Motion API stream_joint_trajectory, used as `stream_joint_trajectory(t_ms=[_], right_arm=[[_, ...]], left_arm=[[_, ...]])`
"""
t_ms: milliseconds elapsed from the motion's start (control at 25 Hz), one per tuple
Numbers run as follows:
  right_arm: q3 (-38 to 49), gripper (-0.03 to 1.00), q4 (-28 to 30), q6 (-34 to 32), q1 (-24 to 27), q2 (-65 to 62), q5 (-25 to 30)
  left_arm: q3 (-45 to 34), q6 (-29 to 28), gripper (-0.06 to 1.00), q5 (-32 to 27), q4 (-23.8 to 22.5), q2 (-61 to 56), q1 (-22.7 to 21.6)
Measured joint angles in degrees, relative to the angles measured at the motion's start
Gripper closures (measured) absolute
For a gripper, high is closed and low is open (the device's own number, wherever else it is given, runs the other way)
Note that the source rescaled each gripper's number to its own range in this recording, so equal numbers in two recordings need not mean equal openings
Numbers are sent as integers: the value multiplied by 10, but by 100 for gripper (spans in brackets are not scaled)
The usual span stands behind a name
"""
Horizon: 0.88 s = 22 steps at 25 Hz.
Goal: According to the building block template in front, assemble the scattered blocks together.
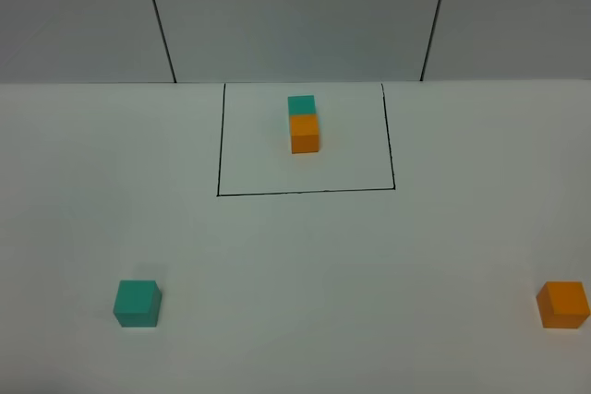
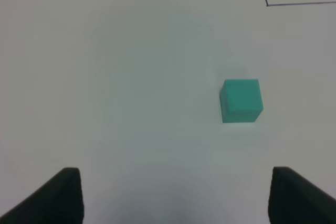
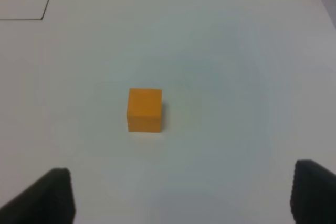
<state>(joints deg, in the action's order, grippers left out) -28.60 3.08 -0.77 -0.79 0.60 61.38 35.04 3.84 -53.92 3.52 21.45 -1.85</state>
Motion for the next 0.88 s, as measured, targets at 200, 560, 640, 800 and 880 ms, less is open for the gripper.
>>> stream_joint_trajectory(t_ms=[200,560,640,800,880], right_arm=[[0,27,0,0,0,0,0],[0,27,0,0,0,0,0],[0,27,0,0,0,0,0],[0,27,0,0,0,0,0],[0,27,0,0,0,0,0]], left_arm=[[77,-3,32,-4,1,137,0],[141,-12,32,-12,47,415,16],[143,-13,32,-1,39,475,42],[145,-44,32,36,-3,579,101],[145,-62,30,50,-30,621,121]])
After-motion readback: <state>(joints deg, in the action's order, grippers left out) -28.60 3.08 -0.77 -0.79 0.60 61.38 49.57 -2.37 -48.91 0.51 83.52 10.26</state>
